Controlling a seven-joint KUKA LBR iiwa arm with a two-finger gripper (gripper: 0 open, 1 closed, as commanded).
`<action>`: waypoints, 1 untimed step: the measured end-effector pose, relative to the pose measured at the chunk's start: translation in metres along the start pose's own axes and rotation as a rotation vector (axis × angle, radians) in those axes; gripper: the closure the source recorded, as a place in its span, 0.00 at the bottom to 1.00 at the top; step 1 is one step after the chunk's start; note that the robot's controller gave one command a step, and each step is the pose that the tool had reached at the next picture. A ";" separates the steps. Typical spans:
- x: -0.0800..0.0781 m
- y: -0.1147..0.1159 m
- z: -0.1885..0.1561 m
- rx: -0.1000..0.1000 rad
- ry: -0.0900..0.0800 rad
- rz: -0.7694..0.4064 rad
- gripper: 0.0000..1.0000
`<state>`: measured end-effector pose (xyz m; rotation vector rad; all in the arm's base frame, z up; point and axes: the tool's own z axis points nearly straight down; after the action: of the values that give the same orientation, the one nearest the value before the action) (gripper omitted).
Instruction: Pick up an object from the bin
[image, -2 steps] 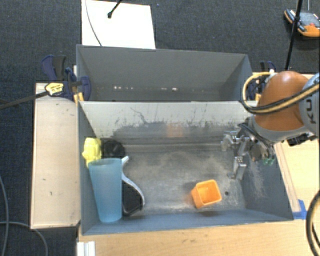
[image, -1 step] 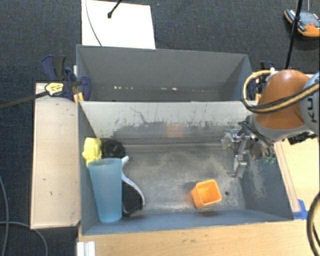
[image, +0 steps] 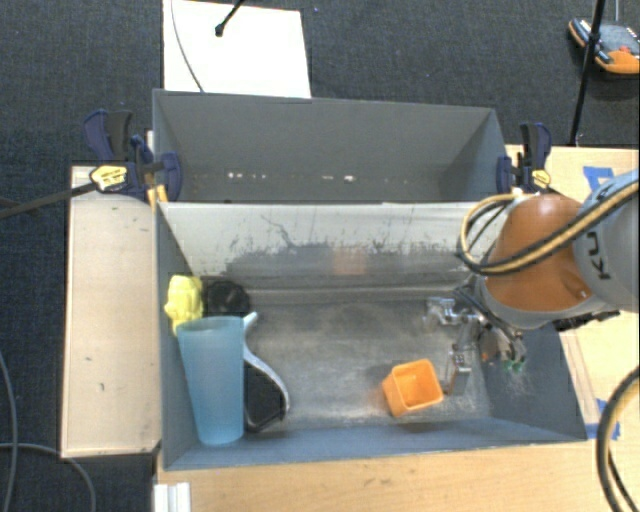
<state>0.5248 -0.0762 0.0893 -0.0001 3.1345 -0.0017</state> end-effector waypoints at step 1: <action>0.020 0.007 0.023 -0.003 0.013 -0.052 0.00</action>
Offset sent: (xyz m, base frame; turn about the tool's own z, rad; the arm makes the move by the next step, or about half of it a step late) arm -0.0238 0.0683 -0.0193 -0.1996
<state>0.5054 -0.0697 0.0663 -0.0823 3.1469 0.0031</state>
